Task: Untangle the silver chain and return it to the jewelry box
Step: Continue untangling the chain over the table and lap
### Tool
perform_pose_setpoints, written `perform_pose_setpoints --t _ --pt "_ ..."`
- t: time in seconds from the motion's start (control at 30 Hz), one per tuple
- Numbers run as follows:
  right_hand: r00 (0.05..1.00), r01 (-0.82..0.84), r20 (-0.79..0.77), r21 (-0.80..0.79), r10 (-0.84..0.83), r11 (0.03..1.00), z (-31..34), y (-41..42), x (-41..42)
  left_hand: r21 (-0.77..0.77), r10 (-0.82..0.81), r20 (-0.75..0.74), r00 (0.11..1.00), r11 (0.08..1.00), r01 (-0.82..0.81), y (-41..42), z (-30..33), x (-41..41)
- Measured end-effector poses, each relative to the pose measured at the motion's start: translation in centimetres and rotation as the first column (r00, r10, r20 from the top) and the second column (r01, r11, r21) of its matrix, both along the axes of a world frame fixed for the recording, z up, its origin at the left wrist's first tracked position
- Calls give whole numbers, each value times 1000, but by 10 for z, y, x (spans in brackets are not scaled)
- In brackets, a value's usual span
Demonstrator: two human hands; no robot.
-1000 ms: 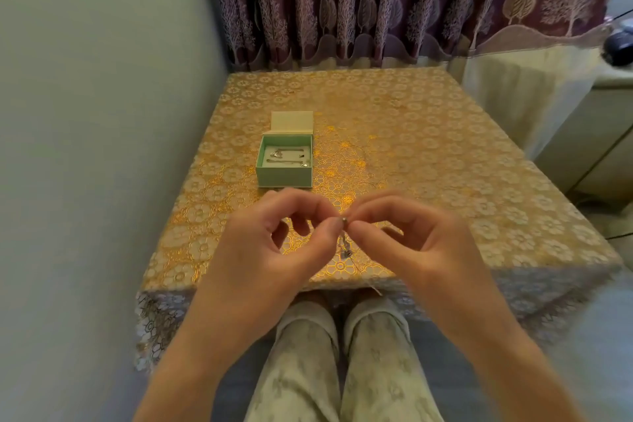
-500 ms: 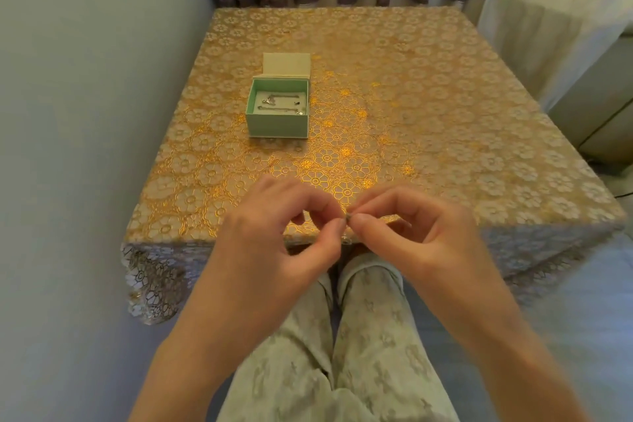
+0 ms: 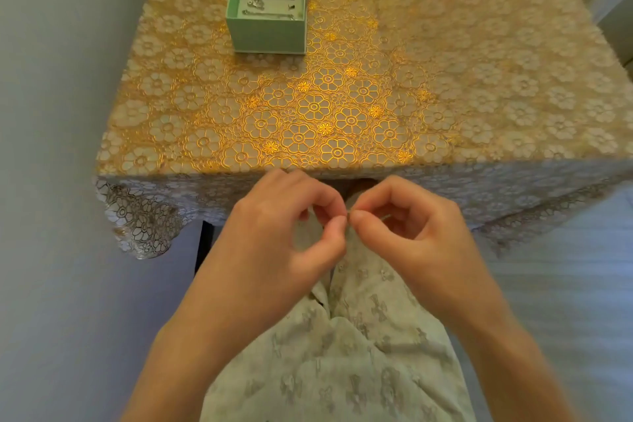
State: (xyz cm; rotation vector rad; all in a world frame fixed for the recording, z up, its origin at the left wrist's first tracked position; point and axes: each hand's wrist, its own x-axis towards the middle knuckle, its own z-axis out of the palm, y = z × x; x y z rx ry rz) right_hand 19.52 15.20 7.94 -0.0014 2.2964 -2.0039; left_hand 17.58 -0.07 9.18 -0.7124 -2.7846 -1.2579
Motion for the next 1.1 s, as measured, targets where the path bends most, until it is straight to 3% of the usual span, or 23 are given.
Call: perform_pose_setpoints --t 0.27,0.57,0.83,1.1 --pt "990 -71 113 -130 86 989 -13 5 12 164 -4 280 960 986 -44 -2 -10 14" --pt "979 -86 161 -244 128 966 -21 5 14 244 -34 426 904 967 -79 -5 -20 13" --pt "962 -91 233 -227 145 970 -22 5 13 254 -24 464 886 961 -107 -6 -27 12" --pt "962 -56 257 -143 91 988 -22 5 13 194 15 333 943 977 -84 -5 -24 13"
